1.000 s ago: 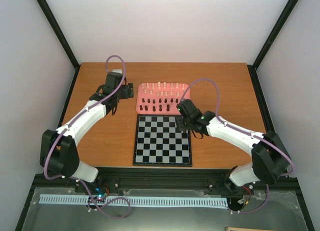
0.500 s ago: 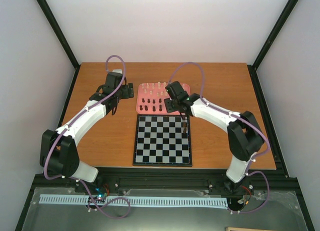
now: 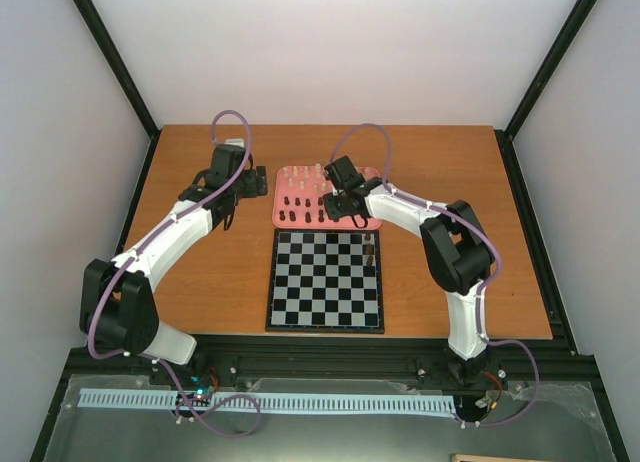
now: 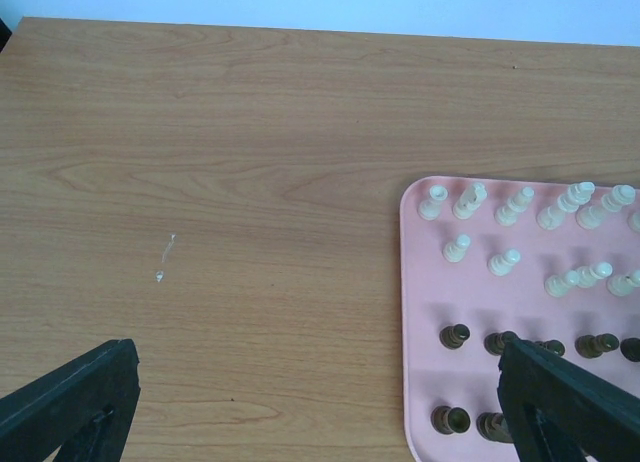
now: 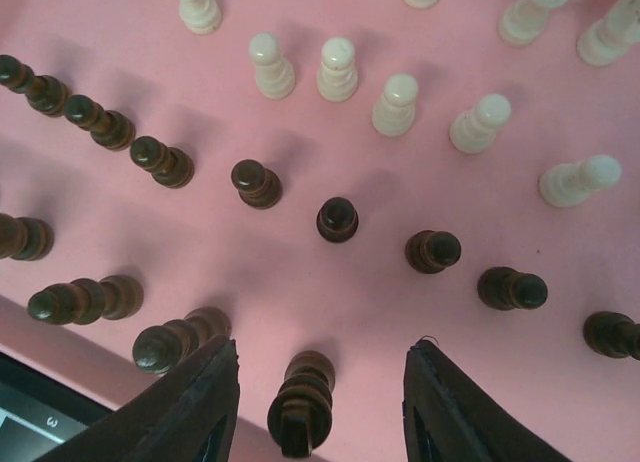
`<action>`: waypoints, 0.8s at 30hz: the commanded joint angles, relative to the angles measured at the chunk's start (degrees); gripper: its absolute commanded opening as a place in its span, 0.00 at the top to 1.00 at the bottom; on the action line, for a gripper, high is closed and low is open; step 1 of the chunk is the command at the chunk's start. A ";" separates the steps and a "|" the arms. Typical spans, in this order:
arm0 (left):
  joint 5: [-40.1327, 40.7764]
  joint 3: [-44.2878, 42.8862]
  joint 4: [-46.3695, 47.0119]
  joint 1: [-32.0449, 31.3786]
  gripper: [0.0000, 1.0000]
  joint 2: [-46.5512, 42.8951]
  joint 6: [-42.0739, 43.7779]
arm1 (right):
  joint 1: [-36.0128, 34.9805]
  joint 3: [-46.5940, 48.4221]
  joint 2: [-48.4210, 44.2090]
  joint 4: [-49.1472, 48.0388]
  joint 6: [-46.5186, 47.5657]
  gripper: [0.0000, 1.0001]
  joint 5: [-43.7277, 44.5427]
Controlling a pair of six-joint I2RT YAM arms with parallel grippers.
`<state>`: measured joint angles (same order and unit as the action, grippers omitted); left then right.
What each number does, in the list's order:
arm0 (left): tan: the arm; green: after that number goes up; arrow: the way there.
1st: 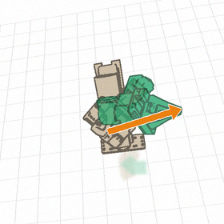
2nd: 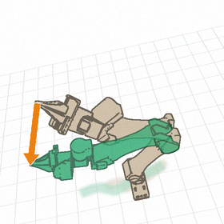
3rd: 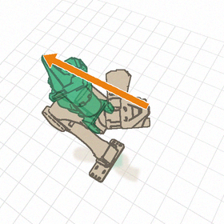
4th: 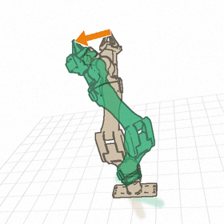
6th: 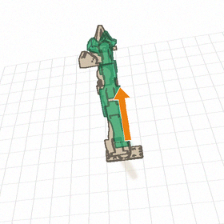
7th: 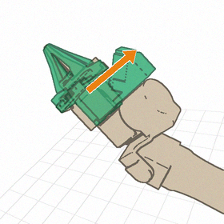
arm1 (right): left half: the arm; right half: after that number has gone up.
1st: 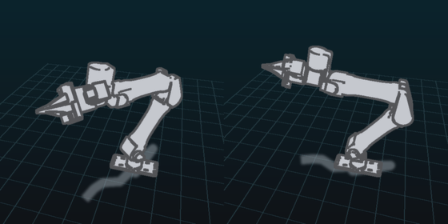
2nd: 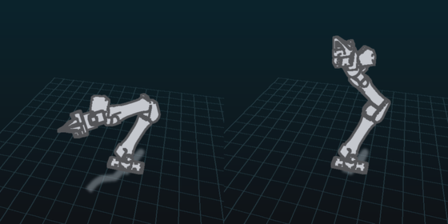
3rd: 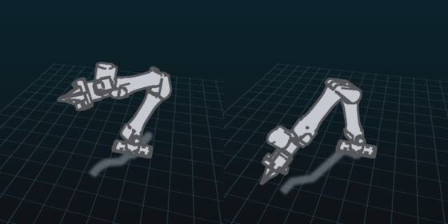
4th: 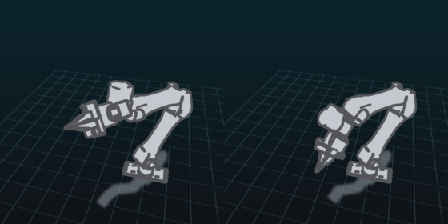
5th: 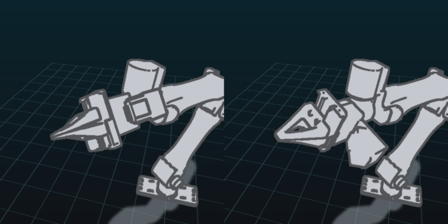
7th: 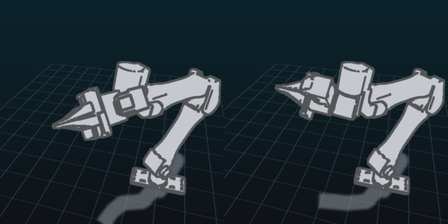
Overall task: Set up the chess pieces on the board
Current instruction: Adjust the chess piece in the storage box.
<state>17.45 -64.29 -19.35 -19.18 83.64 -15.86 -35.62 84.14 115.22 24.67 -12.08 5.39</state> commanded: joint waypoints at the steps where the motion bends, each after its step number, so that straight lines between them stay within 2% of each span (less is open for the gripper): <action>1: 0.81 -1.70 0.20 0.11 0.00 0.54 -0.40 | 0.55 2.23 1.18 0.12 0.56 0.54 -1.18; 8: 0.85 -2.07 0.26 0.11 0.00 1.57 -0.28 | 0.81 2.26 1.71 0.30 0.74 0.54 -1.14; 14: 0.89 -2.07 0.28 0.11 0.00 1.74 -0.29 | 0.82 2.40 2.84 0.51 0.65 0.63 -1.65; 24: 1.27 -2.15 0.21 0.11 0.00 1.67 -0.21 | 0.81 3.47 3.88 1.23 0.83 0.63 -2.53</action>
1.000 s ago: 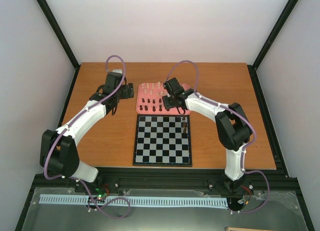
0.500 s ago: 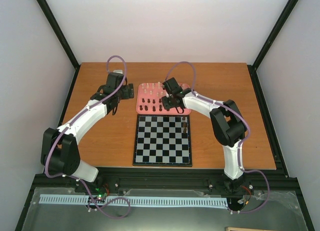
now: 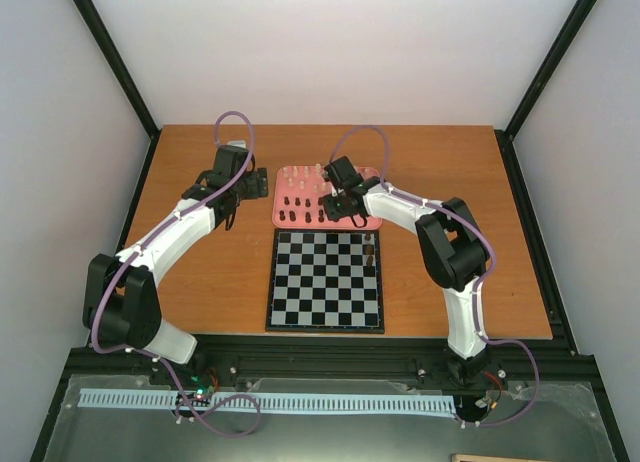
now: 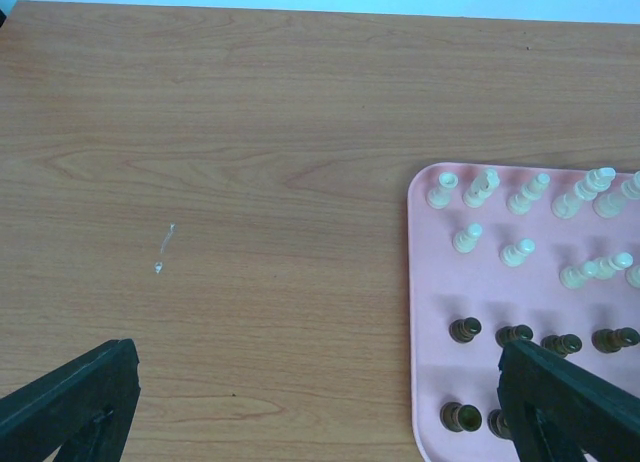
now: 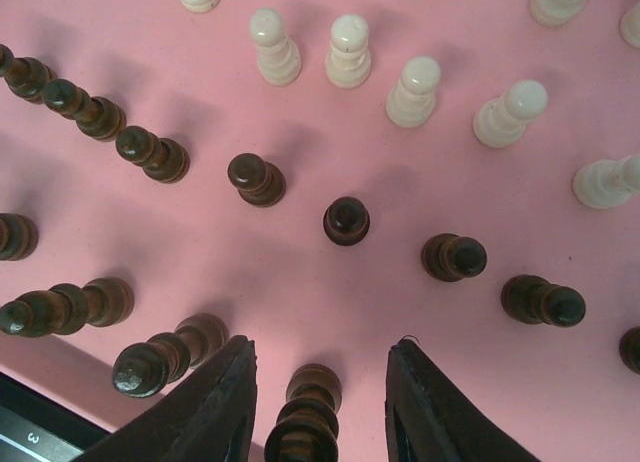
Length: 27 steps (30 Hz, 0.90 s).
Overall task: Set up the chess pieces on the board
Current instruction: Adjust the chess piece in the storage box.
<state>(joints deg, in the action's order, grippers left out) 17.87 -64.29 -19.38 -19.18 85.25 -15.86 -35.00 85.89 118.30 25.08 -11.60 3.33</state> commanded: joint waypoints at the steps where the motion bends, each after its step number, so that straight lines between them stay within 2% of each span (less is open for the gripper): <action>1: 0.85 -2.15 0.26 0.11 0.00 0.07 -0.22 | 0.20 1.69 0.67 0.78 0.32 0.62 -0.39; 8: 0.68 -2.07 0.36 0.12 0.00 0.12 -0.20 | 0.20 1.63 -0.96 0.40 0.83 0.57 0.77; 14: 0.91 -2.14 0.44 0.11 0.00 0.35 -0.13 | -0.65 2.26 -2.27 0.93 1.73 0.57 -1.12; 27: 1.03 -1.98 0.30 0.10 0.00 0.06 -0.08 | -4.52 3.75 -3.62 2.57 2.44 0.57 1.66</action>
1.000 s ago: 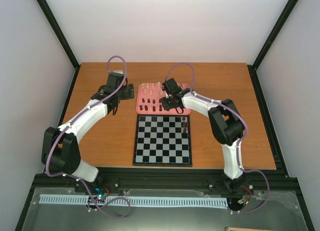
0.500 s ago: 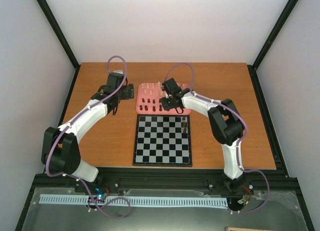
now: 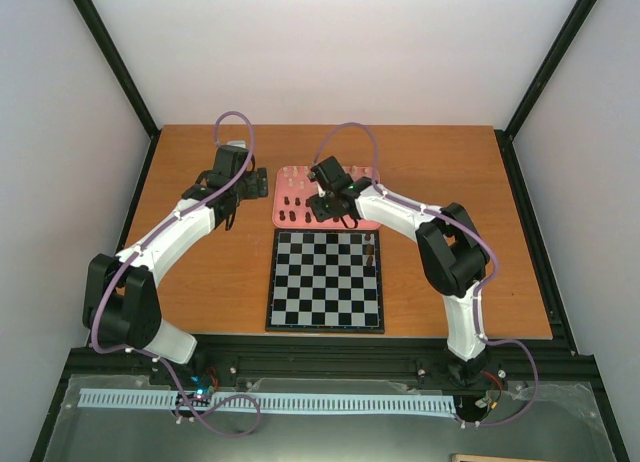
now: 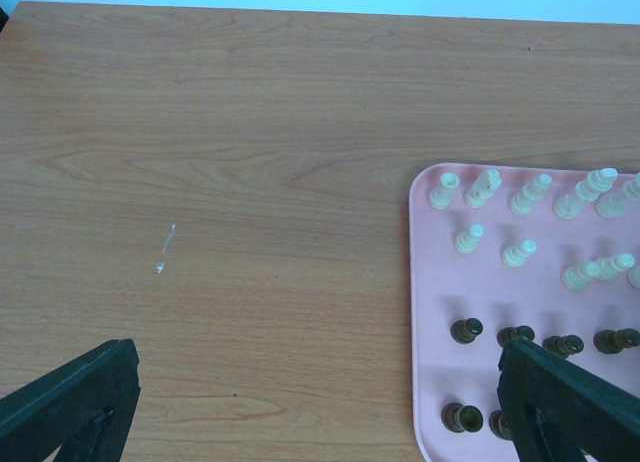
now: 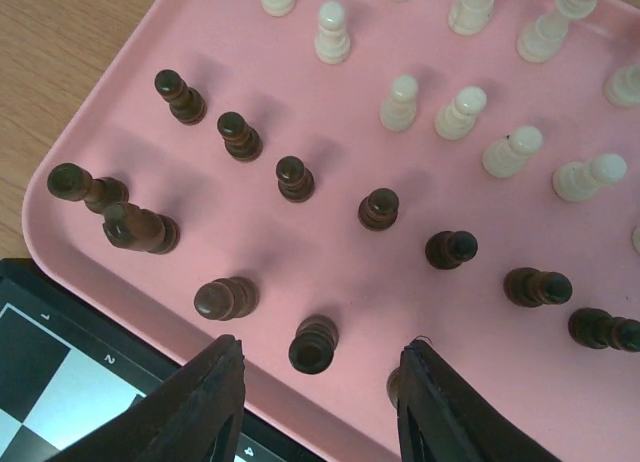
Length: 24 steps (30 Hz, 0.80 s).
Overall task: Set up the chess pieces on the board
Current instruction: Adjust the chess piece in the storage box, then pick up the chess piece from the storage box.
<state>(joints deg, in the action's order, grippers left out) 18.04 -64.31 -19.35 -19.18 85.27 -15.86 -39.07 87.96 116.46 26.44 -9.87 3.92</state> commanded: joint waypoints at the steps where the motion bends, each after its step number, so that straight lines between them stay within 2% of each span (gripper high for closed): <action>1: 0.79 -1.96 0.28 0.08 0.00 0.01 -0.20 | -0.48 1.71 -1.56 1.31 0.62 0.57 1.01; 19: 1.12 -2.04 0.19 0.11 0.00 0.30 -0.05 | -0.97 4.78 3.16 2.99 0.61 0.58 -1.28; 24: 1.12 -1.96 0.21 0.11 0.00 -0.02 -0.14 | -0.97 4.62 3.81 3.14 0.10 0.61 -1.24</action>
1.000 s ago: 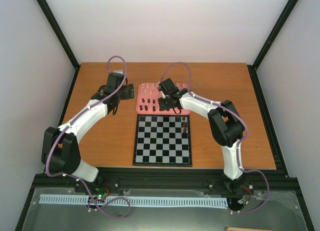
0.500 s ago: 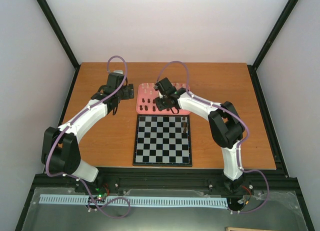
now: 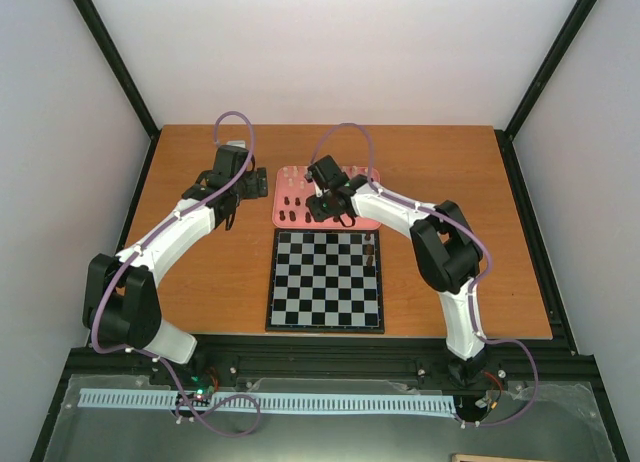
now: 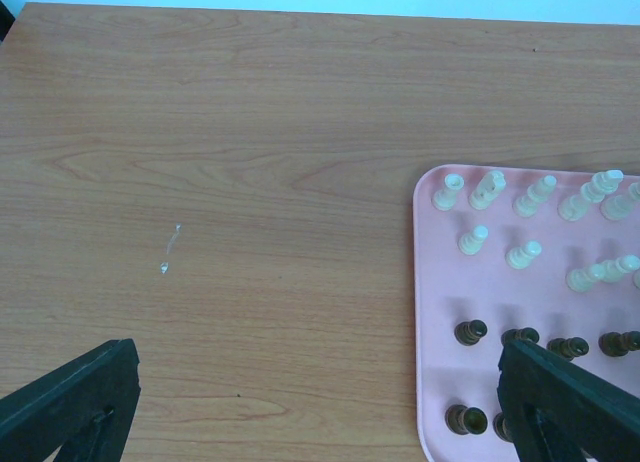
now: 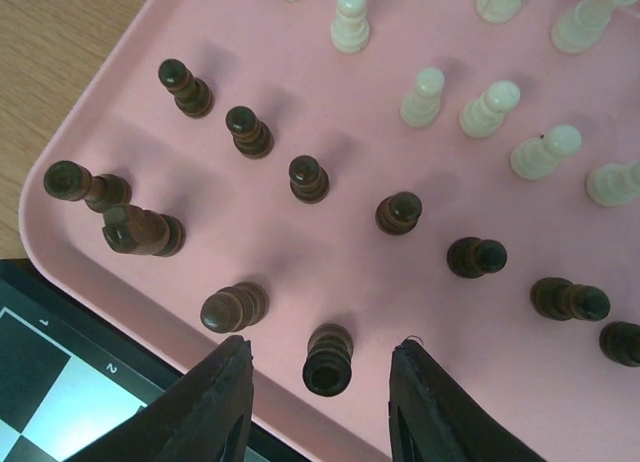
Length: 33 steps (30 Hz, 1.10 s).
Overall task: Set up the chess pieces on the board
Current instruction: Pick up the chess piece from the storage box.
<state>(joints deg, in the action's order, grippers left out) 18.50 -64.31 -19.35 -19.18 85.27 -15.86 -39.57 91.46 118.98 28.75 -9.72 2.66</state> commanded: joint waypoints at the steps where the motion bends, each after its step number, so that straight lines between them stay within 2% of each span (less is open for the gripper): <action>1: 0.64 -1.96 0.20 0.11 0.00 -0.05 -0.13 | -0.46 1.14 1.38 0.91 -0.12 0.61 0.25; 26: 0.82 -1.96 0.24 0.11 0.00 0.08 -0.10 | -0.42 4.05 5.20 2.13 -0.07 0.62 1.62; 33: 0.95 -1.96 0.19 0.12 0.00 0.11 -0.03 | -0.40 4.82 5.91 2.52 -0.18 0.67 1.46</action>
<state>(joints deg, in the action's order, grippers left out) 18.83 -64.31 -19.35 -19.18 85.27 -15.86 -39.57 94.48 123.92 30.44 -9.89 3.79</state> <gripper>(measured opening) 0.998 0.333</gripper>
